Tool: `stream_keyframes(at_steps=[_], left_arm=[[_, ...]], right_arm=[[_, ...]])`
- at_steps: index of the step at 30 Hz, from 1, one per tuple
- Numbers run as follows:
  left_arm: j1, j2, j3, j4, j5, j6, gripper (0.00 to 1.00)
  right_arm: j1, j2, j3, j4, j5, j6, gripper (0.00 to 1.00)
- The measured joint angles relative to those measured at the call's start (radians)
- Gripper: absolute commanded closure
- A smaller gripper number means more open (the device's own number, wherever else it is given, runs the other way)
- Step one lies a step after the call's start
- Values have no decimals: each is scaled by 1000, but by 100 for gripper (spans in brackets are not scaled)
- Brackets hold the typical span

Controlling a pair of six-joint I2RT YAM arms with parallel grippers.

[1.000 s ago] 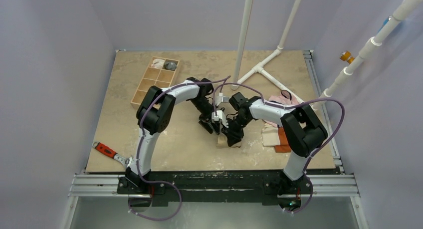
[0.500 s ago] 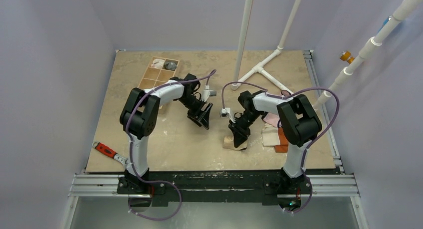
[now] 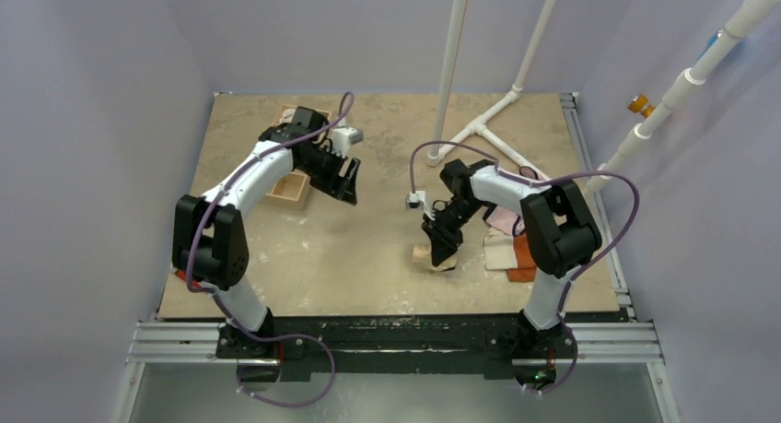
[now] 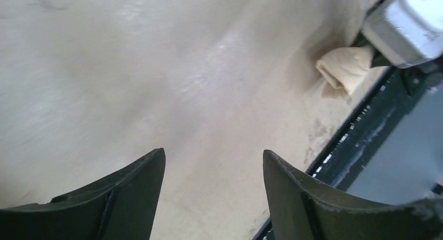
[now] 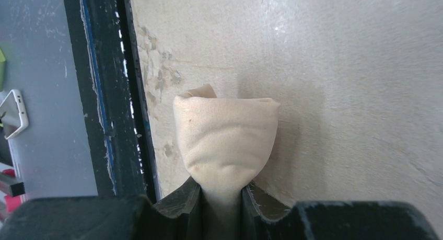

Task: Roll the underwear
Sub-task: Pick up the underwear from the center of the board, then move the storage box to the center of the board.

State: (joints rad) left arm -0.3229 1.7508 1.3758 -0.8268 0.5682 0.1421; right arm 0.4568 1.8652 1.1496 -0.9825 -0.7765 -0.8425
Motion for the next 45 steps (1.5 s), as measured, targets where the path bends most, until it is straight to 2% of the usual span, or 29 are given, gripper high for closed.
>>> stream_keyframes(at_steps=[6,13,18,25,29,35,40,43,45], left_arm=[[101,-53,75,-14,-227,27,31],[192,121,298,-61,-416,87,39],[203,259,396,-74,-470,121,44],[202,410,509,-135,-468,150,54],[198,438,513,-159,-460,158,59],[170,444,485,-168,-443,158,73],[147,412,389,-153,-420,141,92],[135,379,334,-175,-407,127,99],[122,361,306,-184,-409,121,100]], right_arm=[[0,-93,17,9,3,42,100],[0,-167,15,44,6,90,100],[0,-194,-4,71,8,113,100],[0,-200,-13,92,24,128,100],[0,-200,-13,96,26,129,100],[0,-200,-13,101,27,129,100],[0,-200,-13,104,30,129,100],[0,-200,-15,106,33,132,100],[0,-200,-21,109,34,136,100]])
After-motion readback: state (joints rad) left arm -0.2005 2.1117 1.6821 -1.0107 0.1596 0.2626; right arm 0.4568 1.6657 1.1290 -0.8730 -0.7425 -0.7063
